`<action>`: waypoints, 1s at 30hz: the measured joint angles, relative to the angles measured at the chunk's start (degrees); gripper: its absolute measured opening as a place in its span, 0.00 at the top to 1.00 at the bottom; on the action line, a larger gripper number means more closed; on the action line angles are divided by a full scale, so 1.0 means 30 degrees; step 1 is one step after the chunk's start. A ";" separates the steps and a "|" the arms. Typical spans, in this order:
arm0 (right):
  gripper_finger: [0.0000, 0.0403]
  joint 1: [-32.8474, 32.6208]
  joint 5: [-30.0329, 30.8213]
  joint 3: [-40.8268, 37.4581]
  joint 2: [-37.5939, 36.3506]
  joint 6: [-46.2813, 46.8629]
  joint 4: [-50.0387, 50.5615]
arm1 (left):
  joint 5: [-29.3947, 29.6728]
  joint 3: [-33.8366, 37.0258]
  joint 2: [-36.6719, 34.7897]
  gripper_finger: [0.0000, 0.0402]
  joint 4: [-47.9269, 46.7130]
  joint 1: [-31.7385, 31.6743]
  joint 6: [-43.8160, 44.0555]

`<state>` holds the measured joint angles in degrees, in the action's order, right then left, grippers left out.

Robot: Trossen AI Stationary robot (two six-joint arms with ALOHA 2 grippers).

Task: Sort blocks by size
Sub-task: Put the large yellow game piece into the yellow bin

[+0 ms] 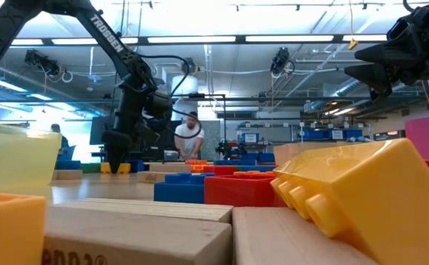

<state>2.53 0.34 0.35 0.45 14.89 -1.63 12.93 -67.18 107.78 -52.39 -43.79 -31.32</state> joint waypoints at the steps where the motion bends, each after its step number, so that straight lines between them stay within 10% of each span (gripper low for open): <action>1: 0.52 -0.0003 0.0000 -0.0003 0.0000 0.0003 0.0008 | 0.0058 0.0000 0.0030 0.47 -0.0010 0.0001 -0.0022; 9: 0.52 0.0000 -0.0005 0.0002 0.0000 -0.0002 0.0005 | 0.0627 -0.0015 0.0075 0.64 -0.0010 0.0021 0.0020; 30: 0.52 0.0002 0.0000 0.0000 0.0005 0.0003 0.0005 | -0.2790 -0.1231 -0.6114 0.64 -0.5066 0.0921 0.8260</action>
<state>2.54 0.34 0.35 0.46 14.90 -1.61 4.56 -70.87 89.43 -67.59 -41.03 -6.54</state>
